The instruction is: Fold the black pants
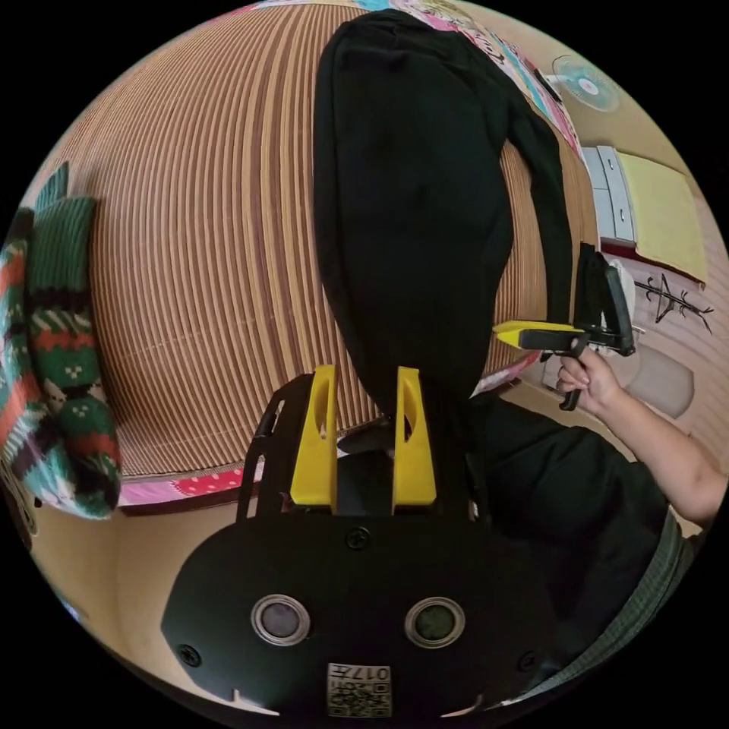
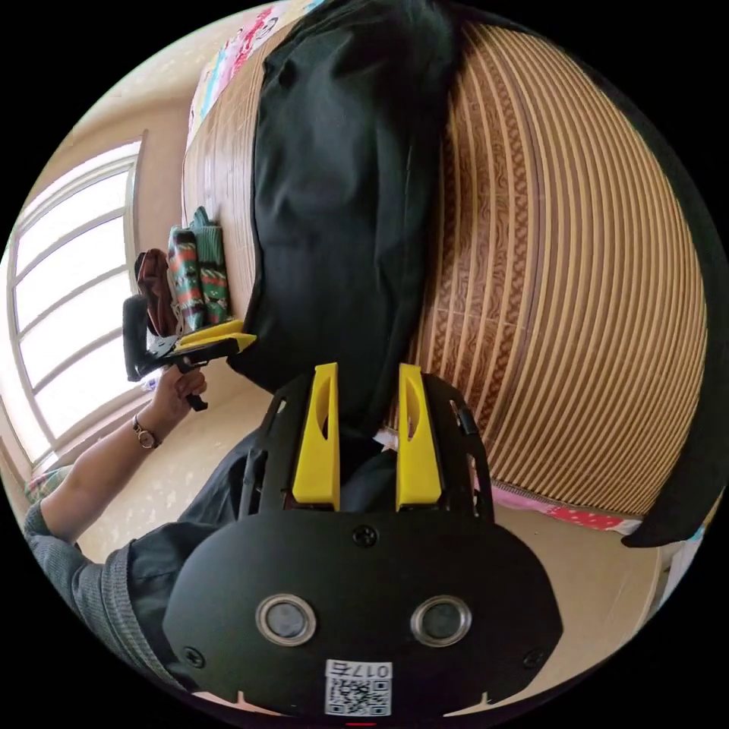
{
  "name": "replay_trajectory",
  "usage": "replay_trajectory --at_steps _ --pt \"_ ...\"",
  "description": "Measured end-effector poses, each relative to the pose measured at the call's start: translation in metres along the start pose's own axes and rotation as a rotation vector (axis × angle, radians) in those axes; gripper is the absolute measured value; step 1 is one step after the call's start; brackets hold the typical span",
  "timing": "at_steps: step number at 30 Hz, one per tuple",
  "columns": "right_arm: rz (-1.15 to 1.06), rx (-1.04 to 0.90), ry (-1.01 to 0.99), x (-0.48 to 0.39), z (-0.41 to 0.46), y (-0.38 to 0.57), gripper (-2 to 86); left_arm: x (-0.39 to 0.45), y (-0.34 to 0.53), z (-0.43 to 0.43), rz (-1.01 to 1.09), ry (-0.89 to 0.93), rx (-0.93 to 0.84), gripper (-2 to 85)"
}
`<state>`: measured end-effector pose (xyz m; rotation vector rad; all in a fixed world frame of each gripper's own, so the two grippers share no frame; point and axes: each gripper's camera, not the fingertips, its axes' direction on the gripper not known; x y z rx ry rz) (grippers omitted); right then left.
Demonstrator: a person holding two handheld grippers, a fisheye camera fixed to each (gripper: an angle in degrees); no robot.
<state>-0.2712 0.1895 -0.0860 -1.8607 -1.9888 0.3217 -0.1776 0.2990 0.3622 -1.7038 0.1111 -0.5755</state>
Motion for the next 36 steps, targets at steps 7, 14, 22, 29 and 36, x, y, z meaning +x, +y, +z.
replay_trajectory --at_steps 7,14,22,29,36 --pt "0.308 0.063 -0.200 0.044 -0.026 0.027 4.3 -0.038 -0.041 -0.023 0.097 0.358 -0.309 6.0" --pt "0.055 0.195 -0.524 0.021 -0.071 0.072 0.7 -0.078 -0.065 -0.108 0.225 1.076 -0.191 -0.6" --pt "0.342 0.491 -0.510 0.050 -0.112 0.142 0.3 -0.154 -0.086 -0.101 -0.126 0.197 -0.476 3.0" --pt "0.458 0.365 -0.363 0.104 -0.139 0.152 0.5 -0.148 -0.097 -0.067 -0.047 0.141 -0.806 4.0" --pt "0.433 0.399 0.196 0.139 -0.295 0.134 1.3 -0.164 -0.070 -0.113 -0.317 0.335 -0.329 -0.9"
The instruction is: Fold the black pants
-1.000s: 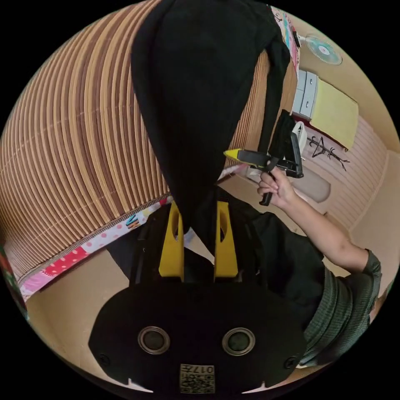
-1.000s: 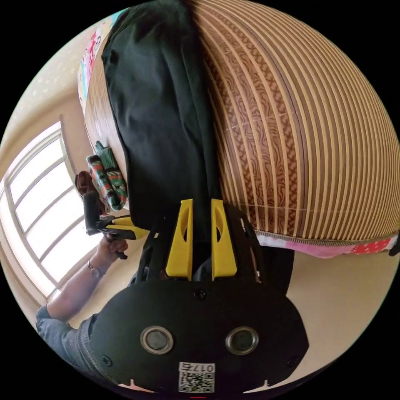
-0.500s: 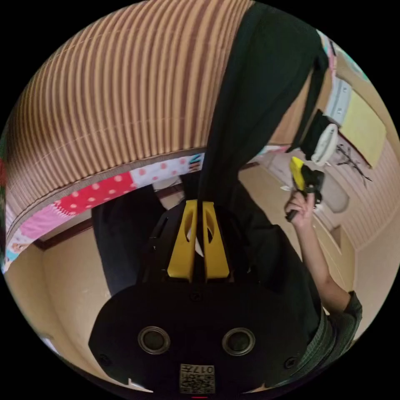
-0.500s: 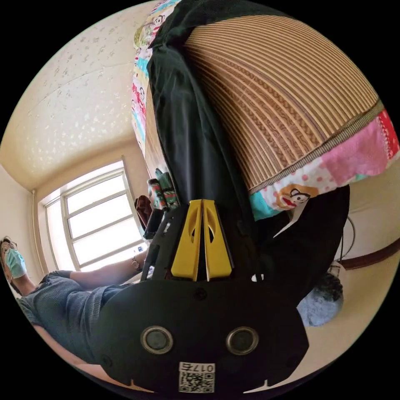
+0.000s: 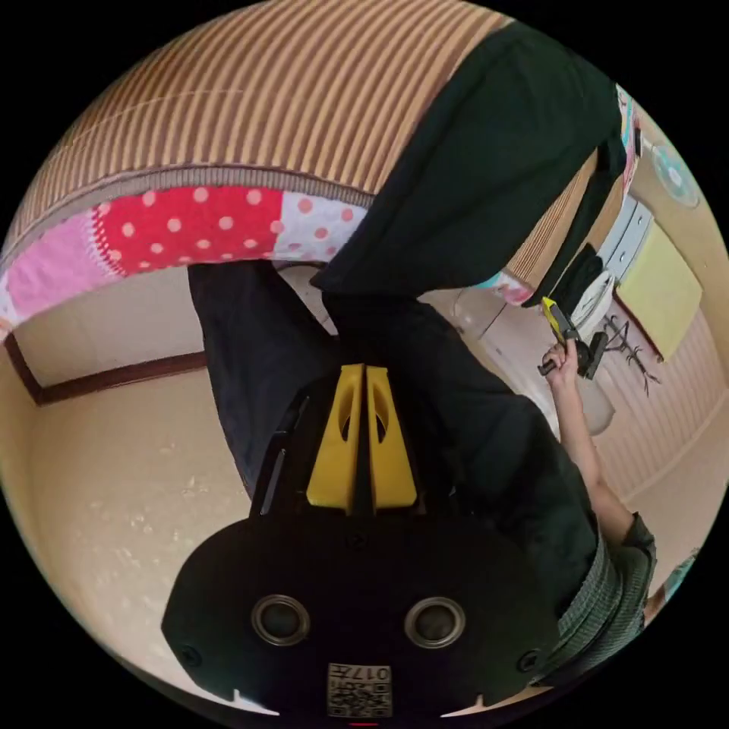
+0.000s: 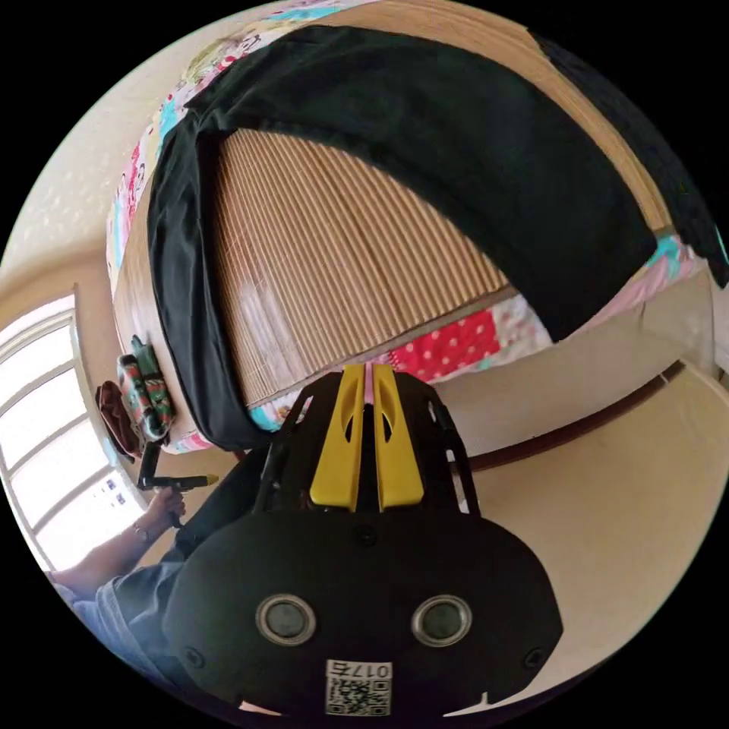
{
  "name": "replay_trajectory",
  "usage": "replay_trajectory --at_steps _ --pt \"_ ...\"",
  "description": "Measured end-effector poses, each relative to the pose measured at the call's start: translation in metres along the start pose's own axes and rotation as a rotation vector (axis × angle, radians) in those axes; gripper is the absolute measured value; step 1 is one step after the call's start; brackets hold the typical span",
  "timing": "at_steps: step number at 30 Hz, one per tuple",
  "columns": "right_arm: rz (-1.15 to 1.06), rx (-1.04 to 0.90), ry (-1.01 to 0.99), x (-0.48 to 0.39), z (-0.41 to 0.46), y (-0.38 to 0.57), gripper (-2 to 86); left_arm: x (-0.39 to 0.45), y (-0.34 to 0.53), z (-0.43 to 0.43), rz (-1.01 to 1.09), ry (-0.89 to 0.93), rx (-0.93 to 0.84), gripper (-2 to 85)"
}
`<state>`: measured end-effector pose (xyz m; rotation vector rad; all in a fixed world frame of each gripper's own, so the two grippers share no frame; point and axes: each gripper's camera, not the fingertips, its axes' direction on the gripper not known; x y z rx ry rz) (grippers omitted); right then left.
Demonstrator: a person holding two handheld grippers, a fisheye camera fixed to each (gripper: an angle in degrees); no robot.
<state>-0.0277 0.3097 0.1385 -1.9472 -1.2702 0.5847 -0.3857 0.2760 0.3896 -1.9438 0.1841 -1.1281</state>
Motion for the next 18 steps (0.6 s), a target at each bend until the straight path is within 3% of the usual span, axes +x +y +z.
replay_trajectory --at_steps 4,8,10,13,16,18 --pt "-0.080 0.035 0.192 0.018 -0.055 -0.084 1.7 -0.011 0.018 0.011 -0.205 0.094 0.134 -1.0" --pt "0.101 -0.115 0.230 0.060 -0.042 -0.150 1.2 0.015 0.014 0.041 -0.259 0.151 0.163 -1.0" --pt "0.151 -0.204 0.253 0.067 -0.021 -0.156 0.8 0.052 -0.001 0.062 -0.190 0.184 0.161 -1.0" --pt "0.020 -0.087 0.385 0.036 -0.021 -0.124 0.4 0.110 -0.022 0.092 -0.083 0.107 0.086 -1.0" --pt "-0.148 -0.109 0.466 0.010 -0.002 -0.071 0.3 0.166 -0.042 0.123 0.057 -0.001 0.011 -1.0" --pt "-0.209 -0.277 0.381 0.008 0.021 -0.044 0.3 0.192 -0.050 0.141 0.115 -0.047 -0.021 -1.0"
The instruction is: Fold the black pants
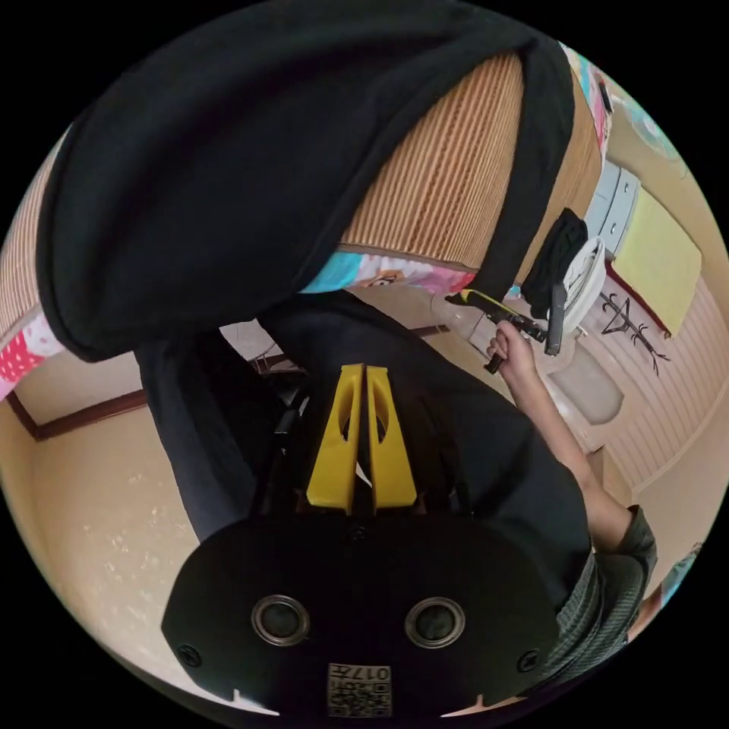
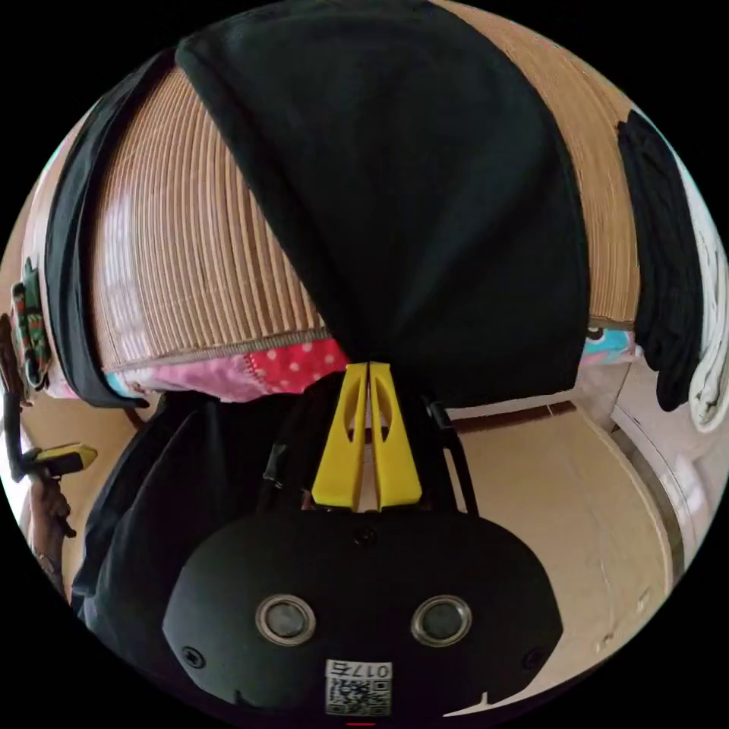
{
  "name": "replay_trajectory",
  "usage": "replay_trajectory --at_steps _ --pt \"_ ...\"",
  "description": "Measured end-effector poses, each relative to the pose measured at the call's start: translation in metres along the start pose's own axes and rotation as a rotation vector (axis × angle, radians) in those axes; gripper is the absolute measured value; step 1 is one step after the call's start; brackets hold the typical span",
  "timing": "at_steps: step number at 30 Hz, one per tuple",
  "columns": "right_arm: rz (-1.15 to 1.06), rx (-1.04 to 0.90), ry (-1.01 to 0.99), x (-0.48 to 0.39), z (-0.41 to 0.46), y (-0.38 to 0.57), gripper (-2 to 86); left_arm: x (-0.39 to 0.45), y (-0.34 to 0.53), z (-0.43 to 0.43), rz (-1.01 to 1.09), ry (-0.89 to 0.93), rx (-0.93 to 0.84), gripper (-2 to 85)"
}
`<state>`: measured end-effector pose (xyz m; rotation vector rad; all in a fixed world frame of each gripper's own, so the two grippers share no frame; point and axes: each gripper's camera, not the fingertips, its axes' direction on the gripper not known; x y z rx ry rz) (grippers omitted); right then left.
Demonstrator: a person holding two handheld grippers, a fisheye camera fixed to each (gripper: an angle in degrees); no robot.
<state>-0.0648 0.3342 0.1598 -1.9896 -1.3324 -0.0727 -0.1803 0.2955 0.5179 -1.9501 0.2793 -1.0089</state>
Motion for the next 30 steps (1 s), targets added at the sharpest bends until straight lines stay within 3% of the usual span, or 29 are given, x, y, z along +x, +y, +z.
replay_trajectory --at_steps 2,3,5,9,14,19,26,30 --pt "-0.087 -0.381 -0.379 -0.013 0.064 0.022 0.4 0.018 -0.006 0.012 0.025 -0.031 -0.008 -1.0" --pt "-0.071 -0.384 -0.406 -0.011 0.070 0.031 0.4 0.028 -0.007 0.018 0.044 -0.035 -0.005 -1.0" --pt "-0.048 -0.154 -0.365 0.007 0.051 0.063 0.6 0.038 -0.005 0.025 0.069 -0.040 0.010 -1.0" --pt "0.045 0.052 -0.326 0.057 0.012 0.087 1.6 0.033 0.005 0.033 0.065 -0.017 0.098 -1.0" --pt "0.394 0.271 -0.323 0.183 -0.039 0.093 7.8 -0.008 0.019 0.052 -0.090 0.009 0.143 -1.0" --pt "0.432 0.240 -0.334 0.230 -0.041 0.078 11.4 -0.024 0.040 0.074 -0.144 -0.025 0.124 -1.0" --pt "0.475 0.201 -0.597 0.250 0.001 0.101 8.8 -0.015 0.046 0.108 -0.067 -0.116 0.065 -1.0" --pt "0.332 0.167 -0.616 0.238 0.016 0.126 6.3 -0.005 0.035 0.138 -0.014 -0.147 0.024 -0.9"
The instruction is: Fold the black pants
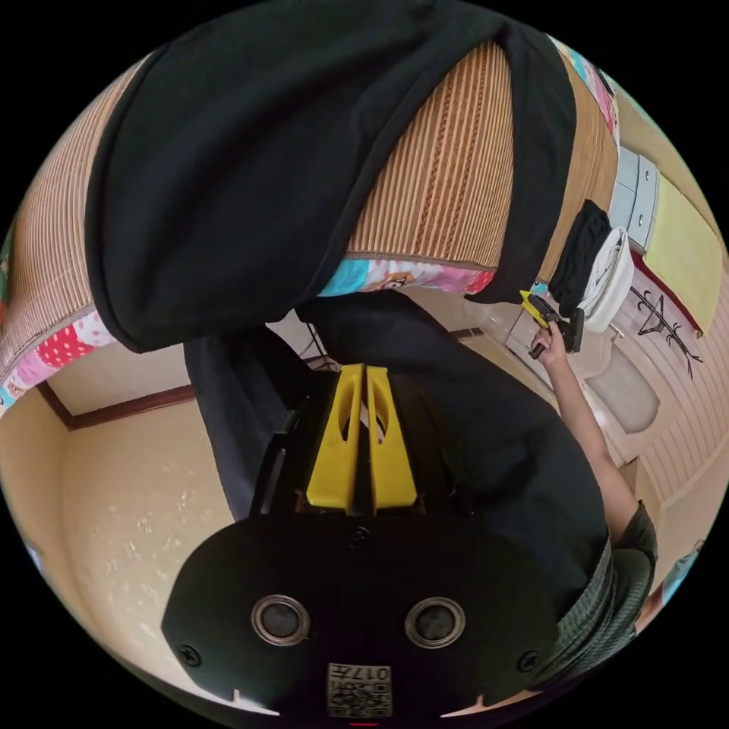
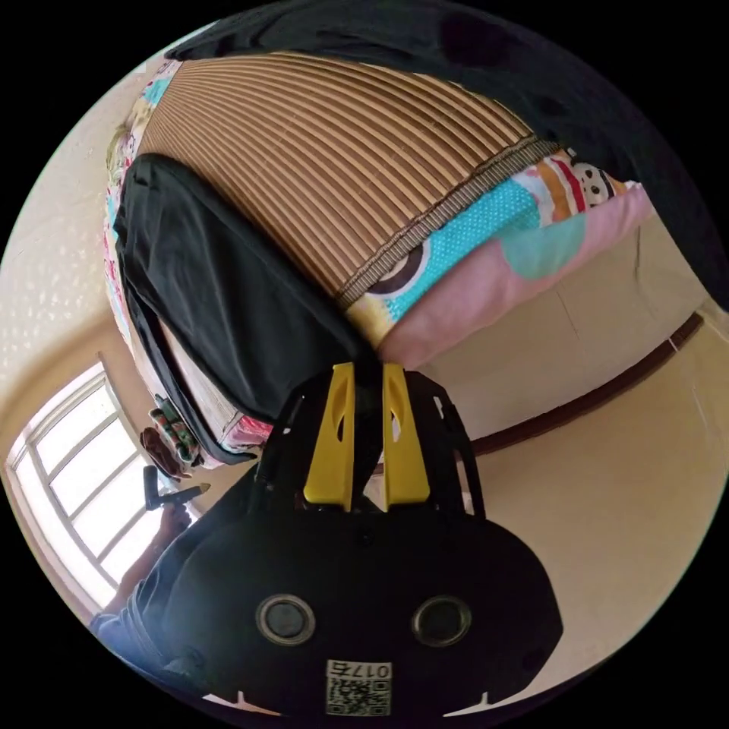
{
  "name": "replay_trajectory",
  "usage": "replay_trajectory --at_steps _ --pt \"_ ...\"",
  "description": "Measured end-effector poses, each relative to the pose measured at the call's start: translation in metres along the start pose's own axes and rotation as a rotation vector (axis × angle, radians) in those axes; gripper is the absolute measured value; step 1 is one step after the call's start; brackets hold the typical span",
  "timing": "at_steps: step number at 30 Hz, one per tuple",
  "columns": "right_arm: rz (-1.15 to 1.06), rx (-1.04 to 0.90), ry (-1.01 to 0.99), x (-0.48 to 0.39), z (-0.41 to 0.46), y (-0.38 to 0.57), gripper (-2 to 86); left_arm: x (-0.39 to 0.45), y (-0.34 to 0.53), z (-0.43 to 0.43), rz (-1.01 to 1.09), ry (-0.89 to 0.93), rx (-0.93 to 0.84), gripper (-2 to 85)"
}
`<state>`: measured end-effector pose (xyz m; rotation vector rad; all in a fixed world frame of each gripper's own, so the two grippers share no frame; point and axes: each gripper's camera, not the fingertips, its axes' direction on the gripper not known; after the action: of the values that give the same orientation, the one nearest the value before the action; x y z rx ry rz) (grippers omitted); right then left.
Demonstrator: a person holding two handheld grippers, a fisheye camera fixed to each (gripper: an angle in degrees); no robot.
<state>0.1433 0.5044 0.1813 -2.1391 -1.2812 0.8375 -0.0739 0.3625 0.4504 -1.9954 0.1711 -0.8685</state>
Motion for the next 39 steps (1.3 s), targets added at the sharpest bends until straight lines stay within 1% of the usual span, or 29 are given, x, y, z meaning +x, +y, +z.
replay_trajectory --at_steps 2,3,5,6,8,9,10,13,15,16,17,18,19,20,21,22,25,26,27,29,31,33,35,37,39 --pt "-0.107 0.059 0.041 -0.017 -0.006 0.032 4.9 0.012 -0.002 0.007 0.041 0.018 0.026 -0.8" --pt "-0.148 0.068 0.027 -0.023 -0.008 0.041 4.6 0.023 -0.003 0.009 0.080 0.040 0.066 -0.7" --pt "-0.353 0.098 -0.123 -0.056 -0.014 0.084 3.8 0.042 -0.002 0.008 0.136 0.073 0.134 -0.2" --pt "-0.400 0.101 -0.166 -0.065 -0.015 0.096 3.7 0.056 -0.002 0.006 0.170 0.098 0.173 0.4" --pt "-0.566 0.086 -0.290 -0.109 -0.013 0.140 3.4 0.081 0.001 0.002 0.240 0.155 0.240 4.0" --pt "-0.602 0.076 -0.306 -0.122 -0.011 0.149 3.4 0.098 0.003 -0.001 0.287 0.182 0.285 6.4" --pt "-0.682 0.053 -0.326 -0.149 -0.004 0.166 3.4 0.115 0.006 -0.004 0.328 0.190 0.323 8.9" --pt "-0.876 -0.037 -0.318 -0.217 0.020 0.198 3.3 0.152 0.009 -0.008 0.390 0.179 0.382 15.1" --pt "-1.009 -0.113 -0.330 -0.253 0.034 0.213 3.3 0.169 0.007 -0.006 0.428 0.213 0.362 15.9" --pt "-1.104 -0.147 -0.346 -0.272 0.042 0.224 3.3 0.176 0.004 -0.004 0.408 0.191 0.328 15.8" --pt "-1.179 -0.170 -0.378 -0.287 0.047 0.233 3.4 0.179 0.001 -0.001 0.385 0.159 0.302 15.8" --pt "-1.206 -0.185 -0.398 -0.293 0.049 0.236 3.4 0.181 -0.004 0.007 0.341 0.068 0.232 15.0" --pt "-1.246 -0.216 -0.441 -0.301 0.053 0.240 3.5 0.182 -0.004 0.014 0.327 -0.012 0.197 11.5" --pt "-1.270 -0.243 -0.478 -0.305 0.059 0.241 3.6 0.181 -0.001 0.015 0.332 -0.040 0.208 8.5" --pt "-1.277 -0.257 -0.487 -0.305 0.062 0.240 3.7 0.179 0.008 0.016 0.355 -0.069 0.262 3.9" --pt "-1.283 -0.312 -0.501 -0.304 0.072 0.237 3.9 0.175 0.018 0.017 0.376 -0.070 0.303 1.0" --pt "-1.242 -0.491 -0.503 -0.292 0.099 0.213 5.0 0.158 0.038 0.026 0.374 -0.014 0.341 -0.3" --pt "-1.226 -0.525 -0.429 -0.286 0.106 0.201 5.8 0.154 0.041 0.028 0.370 0.001 0.344 -0.4" --pt "-1.219 -0.514 -0.364 -0.283 0.108 0.195 6.5 0.148 0.045 0.032 0.369 0.034 0.349 -0.6" --pt "-1.145 -0.397 -0.064 -0.278 0.109 0.157 9.3 0.140 0.050 0.034 0.367 0.057 0.358 -0.7" --pt "-1.054 -0.302 0.067 -0.282 0.102 0.114 11.1 0.137 0.054 0.035 0.379 0.070 0.371 -0.8" --pt "-0.947 -0.194 0.061 -0.292 0.089 0.062 12.4 0.137 0.057 0.036 0.374 0.066 0.376 -0.8" --pt "-0.763 -0.047 -0.081 -0.311 0.067 -0.013 13.7 0.141 0.060 0.037 0.373 0.062 0.381 -0.8" --pt "-0.650 0.057 -0.164 -0.333 0.058 -0.061 15.3 0.151 0.066 0.038 0.386 0.056 0.395 -0.8" --pt "-0.607 0.131 -0.120 -0.365 0.064 -0.099 17.1 0.161 0.073 0.040 0.410 0.054 0.412 -0.8"
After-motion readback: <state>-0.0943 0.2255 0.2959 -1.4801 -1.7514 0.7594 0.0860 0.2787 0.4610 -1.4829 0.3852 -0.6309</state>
